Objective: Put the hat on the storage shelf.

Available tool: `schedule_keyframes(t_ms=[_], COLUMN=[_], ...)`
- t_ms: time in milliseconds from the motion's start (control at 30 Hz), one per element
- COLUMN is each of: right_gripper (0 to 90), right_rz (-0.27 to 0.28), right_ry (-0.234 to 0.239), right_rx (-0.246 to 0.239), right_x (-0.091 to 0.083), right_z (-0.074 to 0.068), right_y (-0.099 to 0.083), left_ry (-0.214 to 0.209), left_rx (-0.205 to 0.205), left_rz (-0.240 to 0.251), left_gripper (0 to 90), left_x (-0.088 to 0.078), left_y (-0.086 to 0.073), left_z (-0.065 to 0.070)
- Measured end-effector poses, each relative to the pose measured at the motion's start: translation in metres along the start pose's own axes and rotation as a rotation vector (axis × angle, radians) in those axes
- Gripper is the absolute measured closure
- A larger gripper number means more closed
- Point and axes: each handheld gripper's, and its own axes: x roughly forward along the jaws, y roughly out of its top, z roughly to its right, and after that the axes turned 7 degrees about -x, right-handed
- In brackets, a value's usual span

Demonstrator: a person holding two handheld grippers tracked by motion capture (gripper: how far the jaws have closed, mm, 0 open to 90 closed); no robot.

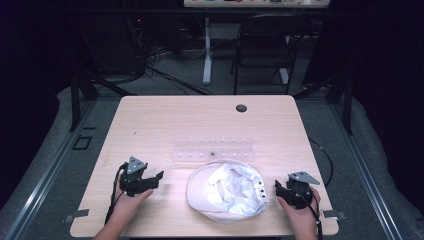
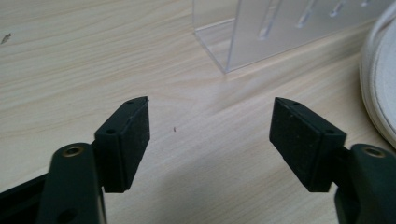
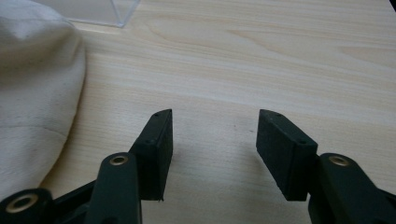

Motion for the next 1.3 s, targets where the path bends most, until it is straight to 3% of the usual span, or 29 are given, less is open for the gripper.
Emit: schedule_keyframes(t_ms=[167, 433, 533, 600, 733, 1033, 1167, 1300], right_gripper=[45.6, 48.2, 48.8, 49.0, 49.0, 48.9, 48.2, 48.1], right_rz=[-0.012, -0.076, -0.101, -0.133, -0.15, -0.171, -0.199, -0.208], right_ry=[0.038, 0.088, 0.106, 0.141, 0.144, 0.183, 0.264, 0.299], right_rx=[0.022, 0.042, 0.05, 0.08, 0.073, 0.104, 0.124, 0.128], right_x=[-0.006, -0.012, -0.012, -0.015, -0.019, -0.027, -0.035, -0.039], right_z=[-0.005, -0.008, -0.006, -0.002, 0.002, 0.008, 0.008, 0.007], right_y=[0.002, 0.01, 0.011, 0.013, 0.017, 0.027, 0.038, 0.045], left_ry=[0.0, -0.015, -0.005, -0.001, -0.009, -0.014, -0.015, -0.014], left_rx=[0.026, 0.003, 0.003, 0.012, -0.015, -0.016, -0.007, -0.009], left_rz=[-0.021, -0.013, -0.016, -0.022, -0.031, -0.029, -0.033, -0.036], left_gripper=[37.6, 39.2, 40.1, 40.9, 42.1, 42.9, 43.3, 43.6], left_x=[0.0, -0.002, -0.002, -0.001, -0.001, -0.004, -0.003, -0.002], left_y=[-0.002, -0.002, -0.002, -0.002, -0.003, -0.002, -0.003, -0.003], left_z=[0.001, -0.001, -0.001, -0.001, -0.003, -0.003, -0.001, 0.001])
